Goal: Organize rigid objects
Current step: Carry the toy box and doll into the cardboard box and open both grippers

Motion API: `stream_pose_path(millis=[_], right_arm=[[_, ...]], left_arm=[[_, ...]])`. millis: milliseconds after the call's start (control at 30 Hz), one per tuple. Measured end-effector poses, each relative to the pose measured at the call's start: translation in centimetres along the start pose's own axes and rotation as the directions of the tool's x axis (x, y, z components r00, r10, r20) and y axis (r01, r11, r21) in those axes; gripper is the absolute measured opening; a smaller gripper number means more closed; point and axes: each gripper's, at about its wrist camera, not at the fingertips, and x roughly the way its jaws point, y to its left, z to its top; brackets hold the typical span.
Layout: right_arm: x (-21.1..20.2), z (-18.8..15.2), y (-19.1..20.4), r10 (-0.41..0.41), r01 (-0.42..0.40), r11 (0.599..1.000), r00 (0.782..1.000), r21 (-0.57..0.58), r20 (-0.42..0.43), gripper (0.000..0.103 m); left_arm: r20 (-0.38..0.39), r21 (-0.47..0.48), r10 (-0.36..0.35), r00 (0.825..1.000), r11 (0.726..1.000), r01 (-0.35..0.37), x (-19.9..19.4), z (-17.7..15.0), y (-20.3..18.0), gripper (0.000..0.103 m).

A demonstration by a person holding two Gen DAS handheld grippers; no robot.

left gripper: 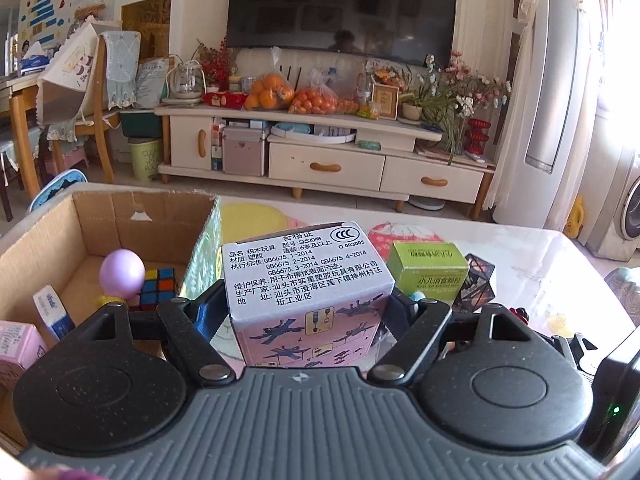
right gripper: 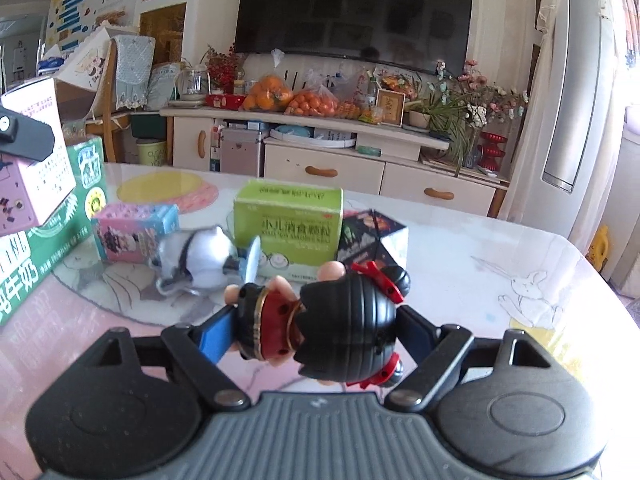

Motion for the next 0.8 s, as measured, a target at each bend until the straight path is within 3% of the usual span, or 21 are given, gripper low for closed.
stream_pose_path(millis=[233, 400, 567, 800], right_arm=[[-3.0, 3.4, 2.3, 0.050, -0.047, 0.998, 0.994, -0.033, 0.094, 0.084], [-4.4, 6.2, 4.7, 0.111, -0.102, 0.993, 0.982, -0.064, 0.153, 0.084], [-4.8, 9.2, 7.9, 0.199, -0.180, 0.977, 0.960, -0.112, 0.197, 0.084], [-3.1, 12.3, 12.8, 0.325, -0.283, 0.935, 0.924, -0.211, 0.202, 0.084]], left_arm=[[0.046, -0.041, 0.004, 0.999, 0.999, -0.002, -1.9, 1.8, 2.0, 0.097], [0.070, -0.079, 0.046, 0.996, 0.996, -0.040, -2.7, 3.1, 4.5, 0.098], [0.077, -0.127, 0.115, 0.990, 0.986, -0.105, -2.6, 4.3, 7.3, 0.098], [0.050, -0.233, 0.257, 0.965, 0.943, -0.239, -1.4, 5.8, 11.5, 0.098]])
